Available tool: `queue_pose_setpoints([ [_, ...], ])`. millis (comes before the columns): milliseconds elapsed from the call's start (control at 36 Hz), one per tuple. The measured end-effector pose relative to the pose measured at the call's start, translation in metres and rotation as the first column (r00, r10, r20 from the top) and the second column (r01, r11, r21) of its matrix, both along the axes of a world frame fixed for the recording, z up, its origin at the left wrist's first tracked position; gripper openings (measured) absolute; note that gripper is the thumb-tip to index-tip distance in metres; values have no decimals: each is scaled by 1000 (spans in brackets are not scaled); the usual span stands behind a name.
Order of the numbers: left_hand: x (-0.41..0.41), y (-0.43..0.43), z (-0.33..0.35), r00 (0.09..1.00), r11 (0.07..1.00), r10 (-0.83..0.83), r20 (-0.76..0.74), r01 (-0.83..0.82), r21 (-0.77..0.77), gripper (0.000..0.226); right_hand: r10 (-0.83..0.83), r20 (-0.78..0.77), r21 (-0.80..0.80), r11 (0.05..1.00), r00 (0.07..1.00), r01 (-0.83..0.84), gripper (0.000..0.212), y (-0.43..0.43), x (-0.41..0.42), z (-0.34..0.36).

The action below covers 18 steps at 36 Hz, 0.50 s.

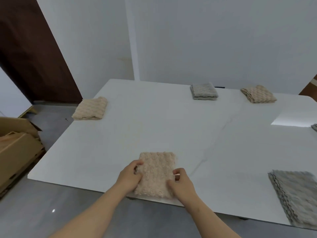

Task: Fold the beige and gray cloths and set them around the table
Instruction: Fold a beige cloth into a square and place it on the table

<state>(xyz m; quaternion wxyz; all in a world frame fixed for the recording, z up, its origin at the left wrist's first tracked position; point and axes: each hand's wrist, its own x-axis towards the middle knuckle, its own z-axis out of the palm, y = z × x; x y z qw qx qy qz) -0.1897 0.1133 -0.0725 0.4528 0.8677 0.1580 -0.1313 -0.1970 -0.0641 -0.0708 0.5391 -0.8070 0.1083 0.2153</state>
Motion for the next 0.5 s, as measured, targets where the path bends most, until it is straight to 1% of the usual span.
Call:
queue_pose_setpoints([
  [83, 0, 18, 2, 998, 998, -54, -17, 53, -16, 47, 13, 0, 15, 1000, 1000, -13, 27, 16, 2, -3],
  [167, -2, 32, 2, 994, 993, -112, -7, 112, 27, 50, 6, -14, 17, 1000, 1000, -6, 31, 27, 3, -5],
  [306, -6, 45, -2, 994, 993, -100, 32, 99, 58, 46, 17, -33, 22, 1000, 999, -16, 44, 37, 3, -4],
  [389, -8, 48, -3, 994, 993, -103, 43, 100, 63, 45, 42, -27, -12, 999, 999, -43, 51, 40, 2, -5],
  [500, -13, 49, -7, 992, 993, -96, 77, 90, 76, 43, 64, -8, -82, 995, 998, -64, 46, 40, 1, -7],
])
